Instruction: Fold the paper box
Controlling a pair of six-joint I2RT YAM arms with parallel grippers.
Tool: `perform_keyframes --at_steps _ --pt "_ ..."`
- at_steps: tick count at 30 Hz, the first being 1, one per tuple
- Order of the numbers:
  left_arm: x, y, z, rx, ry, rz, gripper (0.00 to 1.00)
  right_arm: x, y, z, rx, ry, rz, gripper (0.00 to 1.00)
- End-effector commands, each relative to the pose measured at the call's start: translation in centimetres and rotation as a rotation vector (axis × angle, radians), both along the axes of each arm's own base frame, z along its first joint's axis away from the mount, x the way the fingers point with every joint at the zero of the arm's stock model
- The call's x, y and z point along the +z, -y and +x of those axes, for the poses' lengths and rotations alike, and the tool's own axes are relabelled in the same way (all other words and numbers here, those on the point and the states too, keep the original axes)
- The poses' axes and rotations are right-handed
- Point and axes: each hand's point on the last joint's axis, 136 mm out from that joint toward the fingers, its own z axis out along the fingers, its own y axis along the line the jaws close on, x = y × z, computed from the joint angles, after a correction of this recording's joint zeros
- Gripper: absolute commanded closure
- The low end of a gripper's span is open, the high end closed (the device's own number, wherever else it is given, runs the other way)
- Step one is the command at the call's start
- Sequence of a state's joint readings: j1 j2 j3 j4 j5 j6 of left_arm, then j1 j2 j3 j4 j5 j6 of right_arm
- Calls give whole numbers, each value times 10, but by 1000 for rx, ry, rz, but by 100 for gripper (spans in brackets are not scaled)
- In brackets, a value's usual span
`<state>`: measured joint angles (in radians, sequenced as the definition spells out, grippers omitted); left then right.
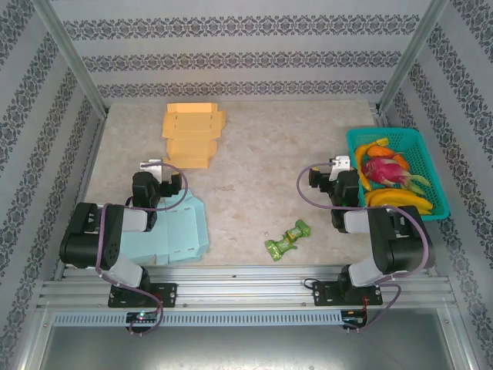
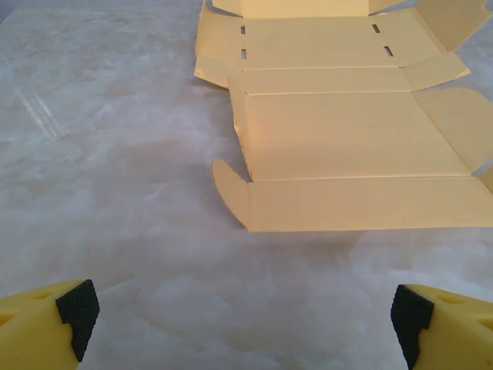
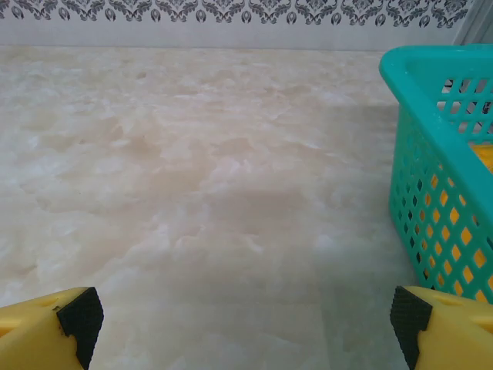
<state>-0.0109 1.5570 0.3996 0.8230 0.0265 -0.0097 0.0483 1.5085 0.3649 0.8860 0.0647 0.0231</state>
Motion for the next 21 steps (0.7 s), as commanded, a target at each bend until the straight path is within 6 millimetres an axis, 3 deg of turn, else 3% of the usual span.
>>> perform_keyframes --at_steps 1,21 --pt "5 -2 5 -8 12 6 0 10 9 6 -37 31 -1 2" --pt "4 -2 5 -13 7 -2 0 10 9 6 -37 31 -1 2"
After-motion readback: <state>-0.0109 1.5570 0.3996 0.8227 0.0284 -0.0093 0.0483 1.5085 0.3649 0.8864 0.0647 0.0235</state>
